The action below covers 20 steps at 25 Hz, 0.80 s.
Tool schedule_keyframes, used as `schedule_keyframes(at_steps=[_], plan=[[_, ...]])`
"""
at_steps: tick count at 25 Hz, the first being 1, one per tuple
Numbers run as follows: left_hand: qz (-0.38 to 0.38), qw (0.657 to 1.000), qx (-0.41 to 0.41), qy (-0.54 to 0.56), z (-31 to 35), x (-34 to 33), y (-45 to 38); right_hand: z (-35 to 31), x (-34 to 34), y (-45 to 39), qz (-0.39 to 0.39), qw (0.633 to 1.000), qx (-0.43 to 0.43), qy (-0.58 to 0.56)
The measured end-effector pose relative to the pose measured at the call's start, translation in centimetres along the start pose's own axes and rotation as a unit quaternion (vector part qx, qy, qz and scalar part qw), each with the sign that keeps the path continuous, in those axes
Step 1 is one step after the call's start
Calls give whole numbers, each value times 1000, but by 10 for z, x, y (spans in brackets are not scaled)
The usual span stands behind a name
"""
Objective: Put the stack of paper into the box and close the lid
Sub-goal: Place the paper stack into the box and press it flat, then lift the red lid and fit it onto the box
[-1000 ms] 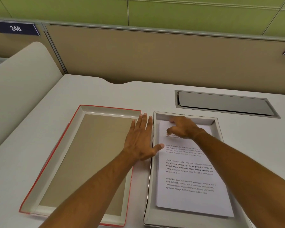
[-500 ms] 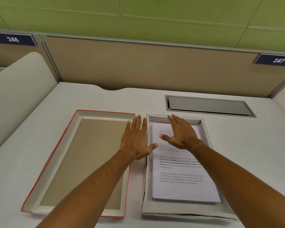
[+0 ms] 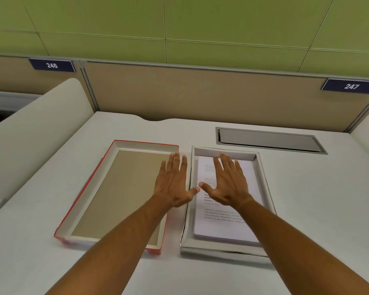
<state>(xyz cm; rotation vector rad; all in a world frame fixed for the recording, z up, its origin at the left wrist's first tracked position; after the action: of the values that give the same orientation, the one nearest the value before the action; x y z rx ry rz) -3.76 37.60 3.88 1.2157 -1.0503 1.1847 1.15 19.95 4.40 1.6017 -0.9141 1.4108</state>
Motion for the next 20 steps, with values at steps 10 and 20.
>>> schedule_keyframes(at_steps=[10,20], plan=[[-28,995,85,40,-12,-16,51,-30,-9,28,20,999,32,0],[-42,973,153,170,-29,-12,25,-40,-6,22,17,1000,-15,-17]])
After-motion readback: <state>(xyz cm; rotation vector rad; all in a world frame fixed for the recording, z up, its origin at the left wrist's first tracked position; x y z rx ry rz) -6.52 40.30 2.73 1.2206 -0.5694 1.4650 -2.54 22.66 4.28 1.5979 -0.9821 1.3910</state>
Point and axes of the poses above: each hand's wrist, its own y-axis away from the middle knuckle, its own x-axis out of the back of the hand, z = x × y, the point moved 2 cm from there along -y, towards the middle knuckle, and after that the axes turned 7 degrees about -z, right-handed, at the moved point
